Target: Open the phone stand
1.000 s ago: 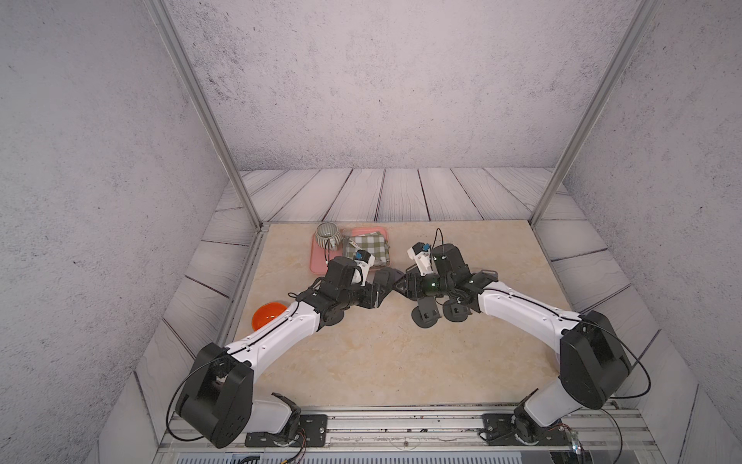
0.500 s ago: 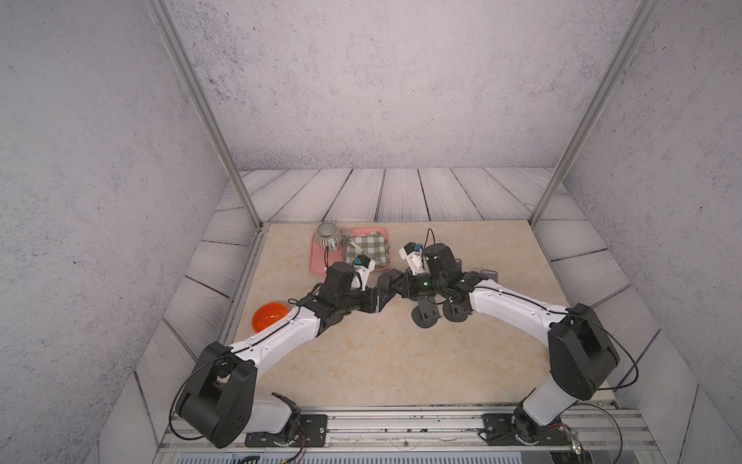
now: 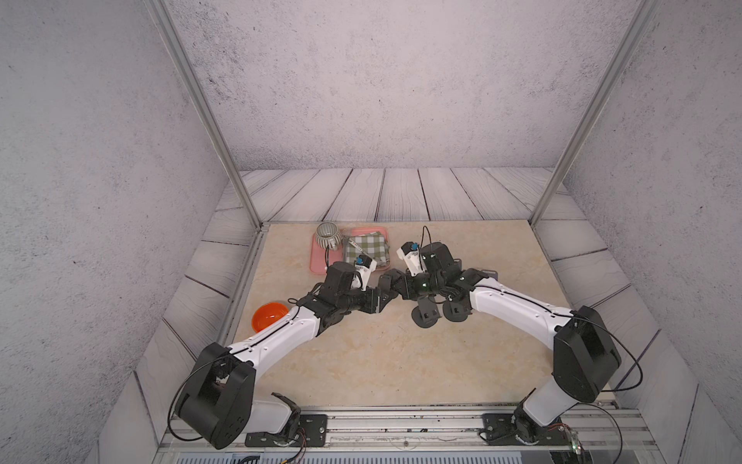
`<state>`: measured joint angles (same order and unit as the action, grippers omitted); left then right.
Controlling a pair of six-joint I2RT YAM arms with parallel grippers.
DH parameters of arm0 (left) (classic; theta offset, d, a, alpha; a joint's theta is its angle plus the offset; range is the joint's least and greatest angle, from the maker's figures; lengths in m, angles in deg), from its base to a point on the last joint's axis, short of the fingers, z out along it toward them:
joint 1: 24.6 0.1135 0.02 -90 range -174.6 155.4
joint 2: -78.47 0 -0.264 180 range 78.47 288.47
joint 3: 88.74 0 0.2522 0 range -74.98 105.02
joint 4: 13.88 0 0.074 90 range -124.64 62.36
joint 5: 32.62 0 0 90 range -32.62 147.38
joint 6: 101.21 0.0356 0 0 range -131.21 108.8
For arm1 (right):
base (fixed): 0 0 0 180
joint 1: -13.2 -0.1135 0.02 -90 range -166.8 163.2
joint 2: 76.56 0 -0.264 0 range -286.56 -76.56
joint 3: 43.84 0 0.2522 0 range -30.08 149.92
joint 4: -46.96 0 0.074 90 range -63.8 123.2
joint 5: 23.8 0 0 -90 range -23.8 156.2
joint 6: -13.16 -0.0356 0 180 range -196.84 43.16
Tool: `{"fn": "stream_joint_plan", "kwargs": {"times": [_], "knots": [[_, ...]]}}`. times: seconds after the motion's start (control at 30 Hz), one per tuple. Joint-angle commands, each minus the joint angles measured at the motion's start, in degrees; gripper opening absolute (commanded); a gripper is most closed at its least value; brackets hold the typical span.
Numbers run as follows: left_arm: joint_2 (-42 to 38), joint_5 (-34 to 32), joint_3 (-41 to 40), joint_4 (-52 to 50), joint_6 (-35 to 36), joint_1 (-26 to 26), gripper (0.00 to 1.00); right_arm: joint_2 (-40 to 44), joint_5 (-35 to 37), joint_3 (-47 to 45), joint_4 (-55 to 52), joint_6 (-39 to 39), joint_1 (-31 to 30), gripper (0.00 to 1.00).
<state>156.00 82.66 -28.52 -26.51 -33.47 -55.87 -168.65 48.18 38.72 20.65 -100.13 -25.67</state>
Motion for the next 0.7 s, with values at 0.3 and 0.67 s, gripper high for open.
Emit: {"fn": "stream_joint_plan", "kwargs": {"times": [0.3,0.67], "knots": [[-1.03,1.35,1.88,-2.00,0.68,0.24,0.37,5.14,26.52,-0.83,-7.66,12.00,1.87,0.00],[0.84,2.27,2.41,-0.54,0.51,0.22,0.49,6.22,6.76,-3.47,-3.24,11.26,1.73,0.00]]}}
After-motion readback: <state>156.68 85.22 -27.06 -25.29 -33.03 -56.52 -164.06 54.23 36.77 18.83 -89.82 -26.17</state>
